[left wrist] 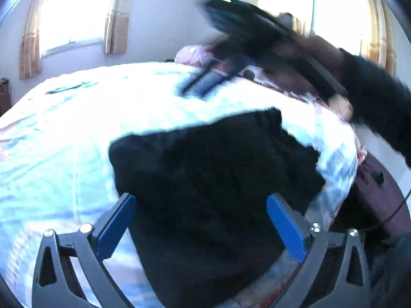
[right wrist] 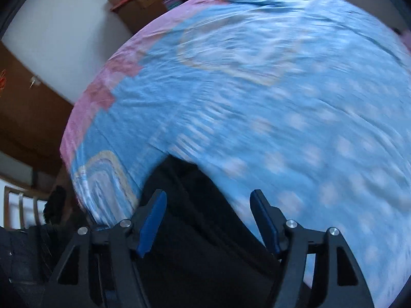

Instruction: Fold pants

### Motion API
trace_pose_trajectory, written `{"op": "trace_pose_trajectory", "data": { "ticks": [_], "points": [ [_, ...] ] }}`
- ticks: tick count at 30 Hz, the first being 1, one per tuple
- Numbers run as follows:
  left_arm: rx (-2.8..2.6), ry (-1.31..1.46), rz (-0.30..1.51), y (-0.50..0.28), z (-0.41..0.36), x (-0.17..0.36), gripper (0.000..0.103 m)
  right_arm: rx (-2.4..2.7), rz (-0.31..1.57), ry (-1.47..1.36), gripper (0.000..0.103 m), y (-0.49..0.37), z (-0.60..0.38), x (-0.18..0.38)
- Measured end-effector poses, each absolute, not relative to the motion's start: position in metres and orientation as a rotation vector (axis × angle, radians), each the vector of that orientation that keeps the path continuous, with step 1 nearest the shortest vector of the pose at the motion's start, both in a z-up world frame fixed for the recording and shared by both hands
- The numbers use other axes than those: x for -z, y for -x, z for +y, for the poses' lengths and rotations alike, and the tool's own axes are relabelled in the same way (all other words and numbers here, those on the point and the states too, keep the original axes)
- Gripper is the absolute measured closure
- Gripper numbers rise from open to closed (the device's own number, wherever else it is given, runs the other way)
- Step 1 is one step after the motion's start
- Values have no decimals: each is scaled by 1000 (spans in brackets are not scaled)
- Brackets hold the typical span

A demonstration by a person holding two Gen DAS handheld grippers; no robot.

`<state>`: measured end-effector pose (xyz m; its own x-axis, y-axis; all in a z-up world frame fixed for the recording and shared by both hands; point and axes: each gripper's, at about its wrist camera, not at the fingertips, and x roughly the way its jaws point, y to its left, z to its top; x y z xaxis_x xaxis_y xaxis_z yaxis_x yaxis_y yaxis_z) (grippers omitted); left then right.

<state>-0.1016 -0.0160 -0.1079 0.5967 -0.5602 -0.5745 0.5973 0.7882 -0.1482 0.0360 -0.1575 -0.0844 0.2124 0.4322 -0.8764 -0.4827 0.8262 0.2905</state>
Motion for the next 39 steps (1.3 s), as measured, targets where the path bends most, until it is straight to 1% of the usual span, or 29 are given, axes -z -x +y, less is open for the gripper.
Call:
{"op": "trace_pose_trajectory", "data": {
  "ticks": [4,7,13,16,19,20,21,23,25,28,34,39],
  "points": [
    [604,-56,616,67,-16,92,0,-650,1134,10,34,14,-197,77],
    [478,-118,675,30,-27,97,0,-619,1156,-16,34,38,-210,97],
    [418,-80,835,-27,-38,122,0,-460,1240,-59,36,47,-242,144],
    [364,-138,844,-37,-55,131,0,-449,1194,-87,36,49,-247,148],
    [347,-149,876,-42,-62,139,0,-469,1062,-99,36,64,-248,122],
    [352,-138,871,-41,-60,138,0,-484,1052,-113,35,72,-249,118],
    [357,-135,867,-40,-58,136,0,-481,1072,-110,35,75,-248,120],
    [357,-140,866,-38,-54,136,0,-431,1163,-13,35,90,-239,140],
    [365,-135,864,-37,-52,134,0,-402,1213,59,35,108,-231,159],
    [373,-126,869,-36,-52,135,0,-374,1210,56,34,124,-229,171],
    [371,-125,873,-37,-52,136,0,-349,1193,97,34,128,-223,161],
    [368,-118,873,-34,-49,135,0,-338,1049,41,34,125,-221,121]
  ]
}}
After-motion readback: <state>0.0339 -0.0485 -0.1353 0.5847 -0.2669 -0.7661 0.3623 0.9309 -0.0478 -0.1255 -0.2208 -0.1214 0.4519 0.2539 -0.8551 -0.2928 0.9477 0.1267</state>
